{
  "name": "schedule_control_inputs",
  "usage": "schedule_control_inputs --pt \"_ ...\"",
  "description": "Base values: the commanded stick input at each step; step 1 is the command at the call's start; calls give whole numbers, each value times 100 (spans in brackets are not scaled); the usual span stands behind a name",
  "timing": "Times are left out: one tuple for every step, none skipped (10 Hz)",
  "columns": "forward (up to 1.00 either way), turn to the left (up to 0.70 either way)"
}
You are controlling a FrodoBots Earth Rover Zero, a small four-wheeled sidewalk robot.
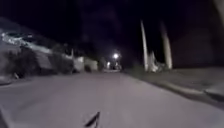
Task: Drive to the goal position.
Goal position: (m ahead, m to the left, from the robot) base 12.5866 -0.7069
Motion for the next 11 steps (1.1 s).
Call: schedule_control_inputs --pt "70 0" --pt "70 0" --pt "70 0" --pt "70 0" --pt "70 0" --pt "70 0" --pt "70 0" --pt "70 0" --pt "70 0" --pt "70 0" --pt "70 0"
